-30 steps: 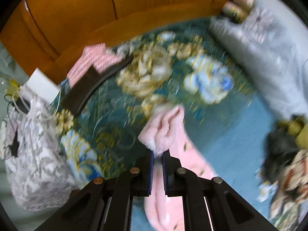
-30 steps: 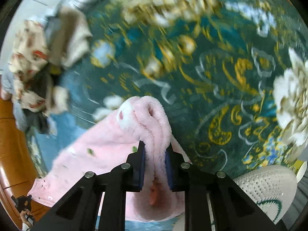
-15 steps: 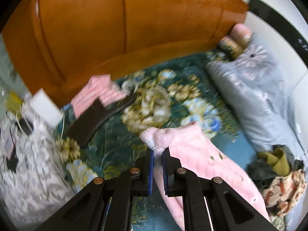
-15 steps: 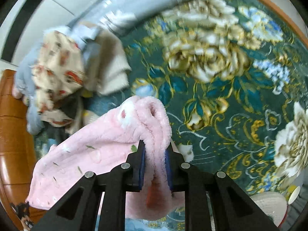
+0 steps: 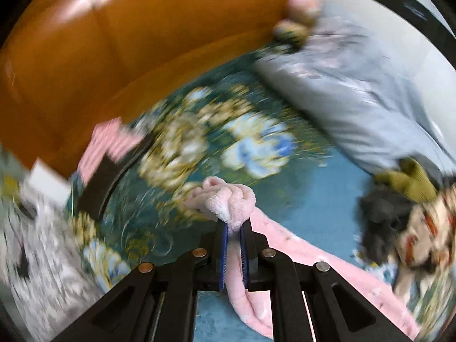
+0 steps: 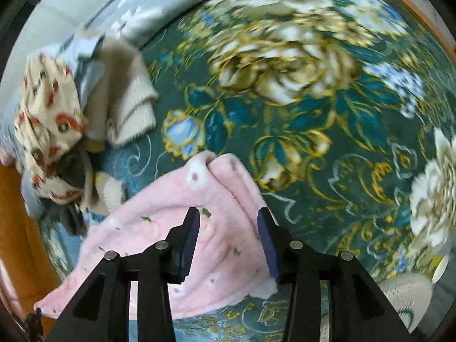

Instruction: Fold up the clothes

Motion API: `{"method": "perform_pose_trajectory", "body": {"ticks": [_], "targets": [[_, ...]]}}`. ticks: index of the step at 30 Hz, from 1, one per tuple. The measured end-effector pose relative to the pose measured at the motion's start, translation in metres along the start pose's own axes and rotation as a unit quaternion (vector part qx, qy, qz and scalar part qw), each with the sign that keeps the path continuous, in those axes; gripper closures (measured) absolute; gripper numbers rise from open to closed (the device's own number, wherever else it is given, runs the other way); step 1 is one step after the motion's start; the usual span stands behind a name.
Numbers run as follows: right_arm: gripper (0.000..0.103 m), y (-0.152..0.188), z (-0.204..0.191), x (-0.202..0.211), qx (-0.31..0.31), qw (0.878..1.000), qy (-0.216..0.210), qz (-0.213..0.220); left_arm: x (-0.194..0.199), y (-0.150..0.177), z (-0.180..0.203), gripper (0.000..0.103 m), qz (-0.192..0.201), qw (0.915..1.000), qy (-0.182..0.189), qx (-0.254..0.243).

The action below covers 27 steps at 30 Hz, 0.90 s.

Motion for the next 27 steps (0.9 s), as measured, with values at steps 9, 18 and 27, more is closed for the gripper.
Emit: {"method": "perform_pose_trajectory", "body": {"ticks": [9, 18, 27], "targets": [[0.060, 0.068, 0.024, 0.015, -0.028, 0.999, -0.036, -0.021, 0.071, 0.104, 0.226, 0.094, 0.060, 0.9665, 0.067, -0.240], [0.060, 0.106, 0.048, 0.004, -0.030, 0.997, -0.043, -0.062, 0.032, 0.269, 0.353, 0.094, -0.032, 0.9044, 0.022, -0.425], [0.047, 0.084, 0.054, -0.015, -0.071, 0.990, -0.108, -0.059, 0.018, 0.299, 0.336, 0.090, -0.094, 0.8901, 0.007, -0.446]]}}
Point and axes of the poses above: each gripper's, at about its wrist camera, not at the fingertips, and x roughly against the way its jaws point, z to its right, y to its underside, the point moved 8 cm from there along -x, roughly the way its jaws point, and after that the axes turned 13 degrees about -y, right-handed, at the moved point
